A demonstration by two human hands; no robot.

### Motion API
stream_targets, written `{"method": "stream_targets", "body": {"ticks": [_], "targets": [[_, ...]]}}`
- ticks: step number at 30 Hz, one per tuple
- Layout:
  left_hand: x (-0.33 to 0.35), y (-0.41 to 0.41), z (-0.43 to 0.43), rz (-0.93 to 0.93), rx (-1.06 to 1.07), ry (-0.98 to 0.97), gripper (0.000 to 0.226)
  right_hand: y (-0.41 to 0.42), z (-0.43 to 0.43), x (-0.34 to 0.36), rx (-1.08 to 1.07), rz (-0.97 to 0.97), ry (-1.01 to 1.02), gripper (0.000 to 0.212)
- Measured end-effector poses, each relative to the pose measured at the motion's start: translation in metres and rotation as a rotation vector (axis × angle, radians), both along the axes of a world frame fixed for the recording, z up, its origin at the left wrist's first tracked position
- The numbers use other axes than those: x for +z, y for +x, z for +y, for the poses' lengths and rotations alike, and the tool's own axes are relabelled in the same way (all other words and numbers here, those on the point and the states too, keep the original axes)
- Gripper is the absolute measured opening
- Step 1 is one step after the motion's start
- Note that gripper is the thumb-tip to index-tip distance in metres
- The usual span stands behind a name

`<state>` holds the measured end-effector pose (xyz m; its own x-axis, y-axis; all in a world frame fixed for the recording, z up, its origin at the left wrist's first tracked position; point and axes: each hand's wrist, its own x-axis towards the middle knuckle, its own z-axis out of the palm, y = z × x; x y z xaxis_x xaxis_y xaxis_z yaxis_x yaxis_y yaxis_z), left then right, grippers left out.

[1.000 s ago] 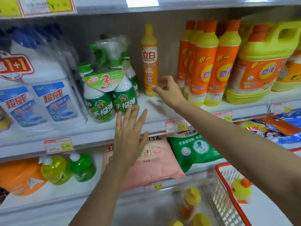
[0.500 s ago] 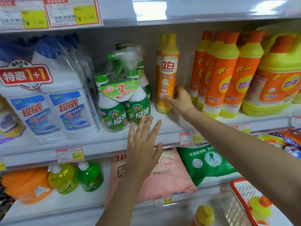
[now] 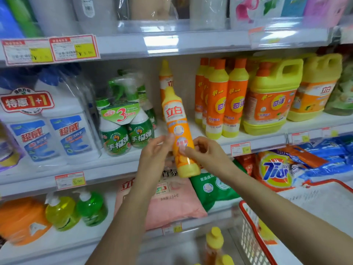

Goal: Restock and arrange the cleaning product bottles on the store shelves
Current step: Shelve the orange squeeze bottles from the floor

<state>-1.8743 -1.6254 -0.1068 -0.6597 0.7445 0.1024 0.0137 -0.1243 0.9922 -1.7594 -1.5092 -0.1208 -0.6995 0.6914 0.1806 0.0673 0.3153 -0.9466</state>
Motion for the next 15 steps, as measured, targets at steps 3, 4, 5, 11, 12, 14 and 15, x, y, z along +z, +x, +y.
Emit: {"method": "stream_targets", "body": {"ticks": [3,4,5,11,12,14,15], "targets": [[-0.002,0.014,-0.001,-0.016,0.051,-0.007,0.03,0.017,-0.02,-0.012,0.068,-0.081,0.162,0.039],[-0.005,0.016,-0.003,-0.022,0.068,-0.012,0.031,0.022,-0.022,-0.015,0.092,-0.098,0.193,0.038],[-0.009,0.017,-0.006,-0.047,0.057,-0.018,0.031,0.026,-0.021,-0.014,0.113,-0.093,0.175,0.037],[-0.024,0.012,-0.027,0.029,-0.26,-0.116,0.053,0.041,0.0,0.014,0.155,0.062,-0.126,0.053],[-0.027,0.016,-0.029,0.043,-0.333,-0.138,0.053,0.041,0.001,0.015,0.211,0.056,-0.151,0.05],[-0.033,0.023,-0.03,0.036,-0.424,-0.166,0.05,0.041,-0.001,0.013,0.276,0.054,-0.152,0.04],[-0.036,0.025,-0.03,0.022,-0.435,-0.163,0.051,0.042,-0.001,0.013,0.272,0.062,-0.14,0.035]]}}
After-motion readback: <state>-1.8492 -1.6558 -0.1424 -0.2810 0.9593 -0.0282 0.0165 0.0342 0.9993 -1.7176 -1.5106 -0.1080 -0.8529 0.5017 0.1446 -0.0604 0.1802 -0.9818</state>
